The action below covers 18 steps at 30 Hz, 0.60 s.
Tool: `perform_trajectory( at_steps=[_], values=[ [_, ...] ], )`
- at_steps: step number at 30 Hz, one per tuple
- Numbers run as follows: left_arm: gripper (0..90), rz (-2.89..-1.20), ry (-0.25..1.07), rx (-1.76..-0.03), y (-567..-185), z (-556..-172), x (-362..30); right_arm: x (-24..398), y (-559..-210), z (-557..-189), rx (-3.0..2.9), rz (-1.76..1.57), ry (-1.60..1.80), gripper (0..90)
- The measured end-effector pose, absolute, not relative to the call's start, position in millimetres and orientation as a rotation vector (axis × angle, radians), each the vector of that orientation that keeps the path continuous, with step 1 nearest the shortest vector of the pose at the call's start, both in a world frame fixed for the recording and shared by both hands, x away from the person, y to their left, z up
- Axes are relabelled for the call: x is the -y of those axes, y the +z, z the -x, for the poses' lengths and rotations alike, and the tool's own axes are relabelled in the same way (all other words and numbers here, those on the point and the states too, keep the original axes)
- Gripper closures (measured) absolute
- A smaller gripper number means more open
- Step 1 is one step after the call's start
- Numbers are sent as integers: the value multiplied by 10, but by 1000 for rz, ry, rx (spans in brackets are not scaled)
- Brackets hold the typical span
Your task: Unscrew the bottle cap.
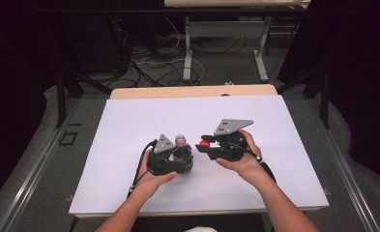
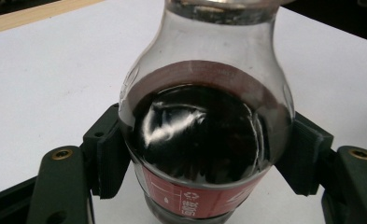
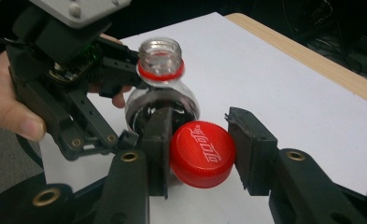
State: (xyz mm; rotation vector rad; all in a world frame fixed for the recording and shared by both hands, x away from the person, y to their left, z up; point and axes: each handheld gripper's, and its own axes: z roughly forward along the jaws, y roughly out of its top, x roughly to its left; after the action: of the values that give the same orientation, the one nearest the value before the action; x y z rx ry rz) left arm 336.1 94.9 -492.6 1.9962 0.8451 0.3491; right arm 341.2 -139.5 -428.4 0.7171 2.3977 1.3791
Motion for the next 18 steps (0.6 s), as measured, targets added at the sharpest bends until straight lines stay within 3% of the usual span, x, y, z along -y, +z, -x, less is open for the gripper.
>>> perform_trajectory(
  at_steps=[18],
  values=[
    [298,-1988,348,-864,-4937,-3399,-959,1807,-4613,-3400,-2329,-910,1343,609]
  ],
)
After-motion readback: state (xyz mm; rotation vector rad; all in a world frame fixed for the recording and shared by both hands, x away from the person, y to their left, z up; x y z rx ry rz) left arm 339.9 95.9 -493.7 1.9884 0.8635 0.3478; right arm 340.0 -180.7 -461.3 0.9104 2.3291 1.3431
